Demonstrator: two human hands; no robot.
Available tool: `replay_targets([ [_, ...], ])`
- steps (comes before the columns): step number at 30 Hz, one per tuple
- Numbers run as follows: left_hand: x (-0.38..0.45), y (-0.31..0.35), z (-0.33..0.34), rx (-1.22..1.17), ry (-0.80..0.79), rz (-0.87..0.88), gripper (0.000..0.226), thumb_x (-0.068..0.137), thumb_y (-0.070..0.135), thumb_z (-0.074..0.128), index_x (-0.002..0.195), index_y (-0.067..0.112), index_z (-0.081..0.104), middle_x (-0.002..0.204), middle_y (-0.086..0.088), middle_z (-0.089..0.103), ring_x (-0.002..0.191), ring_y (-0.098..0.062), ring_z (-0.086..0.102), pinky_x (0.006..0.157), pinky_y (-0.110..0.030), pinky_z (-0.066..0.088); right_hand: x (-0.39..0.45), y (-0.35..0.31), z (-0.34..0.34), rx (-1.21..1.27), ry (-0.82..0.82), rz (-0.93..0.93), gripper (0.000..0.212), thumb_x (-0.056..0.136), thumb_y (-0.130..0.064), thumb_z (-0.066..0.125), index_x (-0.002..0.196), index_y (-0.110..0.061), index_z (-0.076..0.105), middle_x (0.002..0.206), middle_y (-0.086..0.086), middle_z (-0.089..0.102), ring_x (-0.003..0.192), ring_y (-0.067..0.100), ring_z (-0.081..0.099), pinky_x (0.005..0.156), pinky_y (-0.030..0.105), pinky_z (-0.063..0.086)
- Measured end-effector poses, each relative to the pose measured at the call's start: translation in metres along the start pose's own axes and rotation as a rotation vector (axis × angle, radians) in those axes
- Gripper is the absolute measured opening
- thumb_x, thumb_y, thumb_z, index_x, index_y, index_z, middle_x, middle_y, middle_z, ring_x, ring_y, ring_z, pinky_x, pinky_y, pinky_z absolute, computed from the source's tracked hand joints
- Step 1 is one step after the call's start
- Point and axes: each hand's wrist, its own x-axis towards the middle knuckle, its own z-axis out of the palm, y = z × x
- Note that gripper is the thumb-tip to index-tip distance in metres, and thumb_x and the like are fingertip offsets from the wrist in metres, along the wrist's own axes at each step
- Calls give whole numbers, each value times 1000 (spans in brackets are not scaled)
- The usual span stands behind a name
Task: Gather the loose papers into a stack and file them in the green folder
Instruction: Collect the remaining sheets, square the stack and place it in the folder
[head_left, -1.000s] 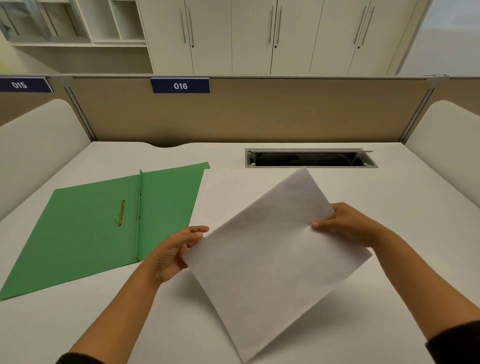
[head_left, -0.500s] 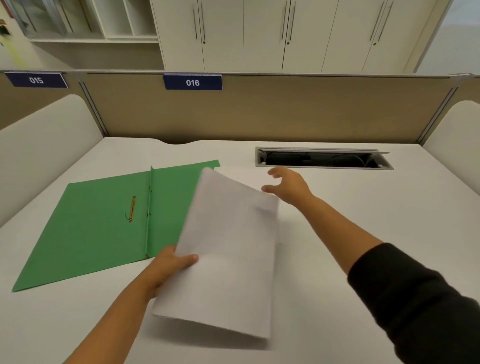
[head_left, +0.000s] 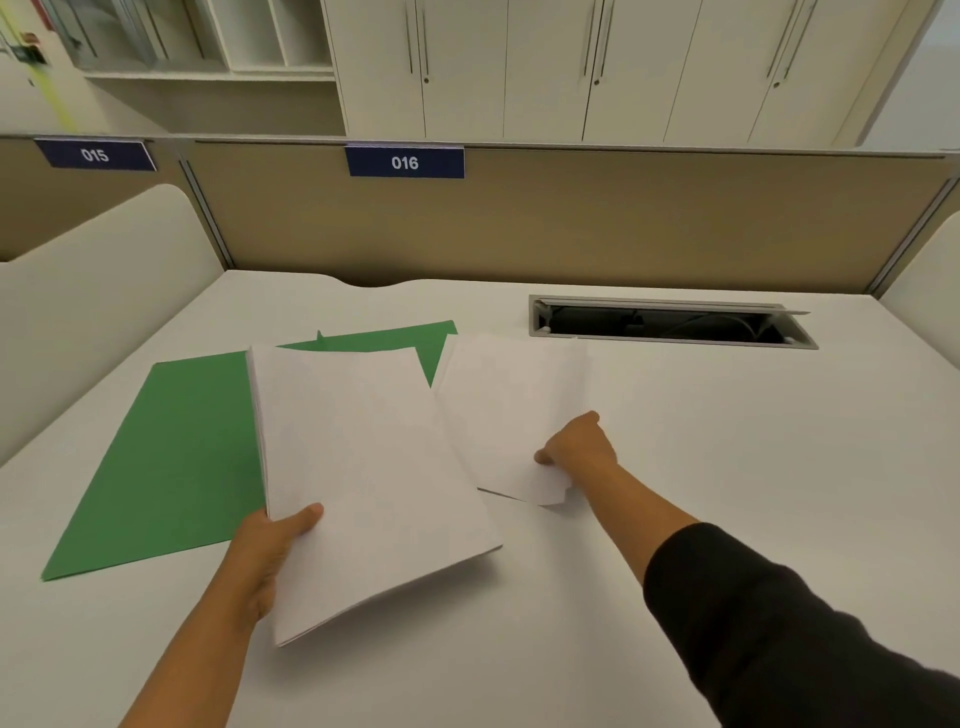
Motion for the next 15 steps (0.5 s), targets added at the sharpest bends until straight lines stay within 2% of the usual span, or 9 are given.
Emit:
replay_targets([
  [2, 0, 0, 2, 2, 0, -11, 40, 84, 6, 61, 123, -2, 53, 105, -16, 59, 91, -32, 55, 82, -40, 42, -1, 6, -4, 70, -33, 9, 48, 77, -21, 73, 113, -5, 46, 87, 9, 59, 81, 29, 62, 62, 30, 46],
  [3, -1, 1, 4, 6, 3, -14, 41, 84, 5, 62, 123, -2, 52, 104, -16, 59, 88, -32, 56, 82, -40, 42, 0, 9, -5, 106, -41, -7, 36, 79, -20, 70, 104, -5, 50, 79, 8, 56, 79, 30, 61, 62, 29, 45],
  [4, -1, 2, 5, 9, 3, -15, 41, 84, 5, 62, 122, -3, 52, 100, -15, 60, 83, -31, 57, 81, -39, 42, 1, 12, -5, 141, -40, -36, 29, 81, -18, 67, 103, -5, 54, 81, 8, 57, 85, 32, 61, 66, 29, 45],
  [6, -1, 3, 8, 7, -2, -13, 38, 84, 4, 60, 121, -2, 53, 88, -11, 61, 73, -25, 56, 80, -38, 41, 5, 17, -9, 218, 7, -101, 31, 84, -14, 60, 112, -1, 57, 104, 14, 63, 103, 34, 60, 77, 31, 45],
  [8, -3, 5, 11, 3, -7, -8, 38, 85, 3, 60, 121, -2, 52, 89, -10, 61, 72, -24, 55, 80, -37, 40, 6, 25, -19, 301, 64, -158, 34, 84, -11, 58, 116, 1, 57, 117, 19, 62, 107, 36, 59, 83, 34, 46],
  [11, -3, 6, 14, -3, -18, -8, 39, 85, 3, 60, 122, -2, 51, 105, -15, 57, 75, -26, 54, 81, -37, 39, 6, 47, -44, 406, 148, -216, 33, 85, -9, 57, 115, 3, 58, 117, 23, 62, 102, 38, 60, 85, 39, 48],
  [14, -4, 7, 19, 10, -31, -21, 41, 84, 4, 61, 123, -5, 50, 104, -16, 58, 84, -29, 54, 81, -36, 40, 2, 76, -75, 548, 198, -216, 34, 87, -7, 57, 119, 5, 56, 120, 24, 61, 90, 30, 56, 78, 35, 44],
  [15, -5, 7, 22, 14, -40, -23, 41, 84, 3, 61, 123, -5, 50, 100, -14, 58, 81, -28, 55, 80, -36, 40, -1, 85, -86, 611, 202, -208, 36, 87, -6, 57, 122, 5, 54, 122, 24, 59, 90, 29, 55, 78, 34, 42],
])
